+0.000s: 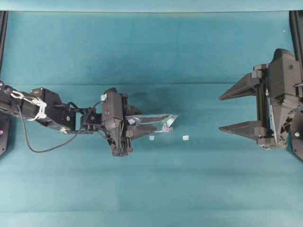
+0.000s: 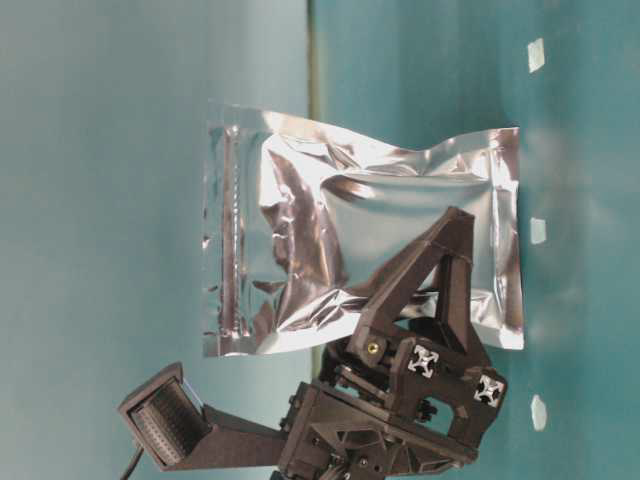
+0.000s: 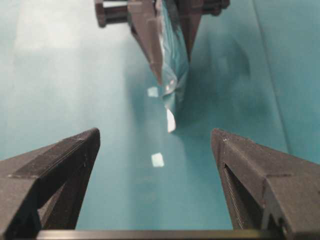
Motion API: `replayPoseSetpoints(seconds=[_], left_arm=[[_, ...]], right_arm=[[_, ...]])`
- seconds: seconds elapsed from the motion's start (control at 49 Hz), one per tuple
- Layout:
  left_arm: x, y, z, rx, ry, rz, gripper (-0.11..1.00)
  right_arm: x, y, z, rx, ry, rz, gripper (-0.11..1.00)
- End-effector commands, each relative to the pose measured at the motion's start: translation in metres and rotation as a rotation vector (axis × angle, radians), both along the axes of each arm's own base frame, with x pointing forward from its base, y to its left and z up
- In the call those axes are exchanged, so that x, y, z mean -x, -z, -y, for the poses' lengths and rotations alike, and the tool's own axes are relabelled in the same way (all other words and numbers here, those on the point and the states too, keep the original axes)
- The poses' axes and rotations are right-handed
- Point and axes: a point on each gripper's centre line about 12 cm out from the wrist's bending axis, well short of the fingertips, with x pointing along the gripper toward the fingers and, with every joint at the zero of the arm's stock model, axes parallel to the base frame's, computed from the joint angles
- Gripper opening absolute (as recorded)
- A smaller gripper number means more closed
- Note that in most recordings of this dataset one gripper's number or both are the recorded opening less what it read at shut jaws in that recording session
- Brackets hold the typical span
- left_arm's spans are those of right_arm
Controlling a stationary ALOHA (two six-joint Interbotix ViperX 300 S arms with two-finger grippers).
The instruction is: Hand over the silver zip bag and make it stand upright.
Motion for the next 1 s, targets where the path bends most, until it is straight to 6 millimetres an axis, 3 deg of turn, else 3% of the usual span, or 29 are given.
replayPoseSetpoints(seconds=[0.0,0.979], left_arm=[[0.0005,0.0003,0.0051,0.0,0.014,-0.005,0.23],[-0.0001,-0.0001,0.005,0.0,0.014,-0.009,0.23]], right_arm=[[-0.0007,-0.0049,-0.0009,-0.011,0.002,0.02,0.96],[-0.0013,-0.0048,-0.0009,-0.012,0.003,0.032,0.96]])
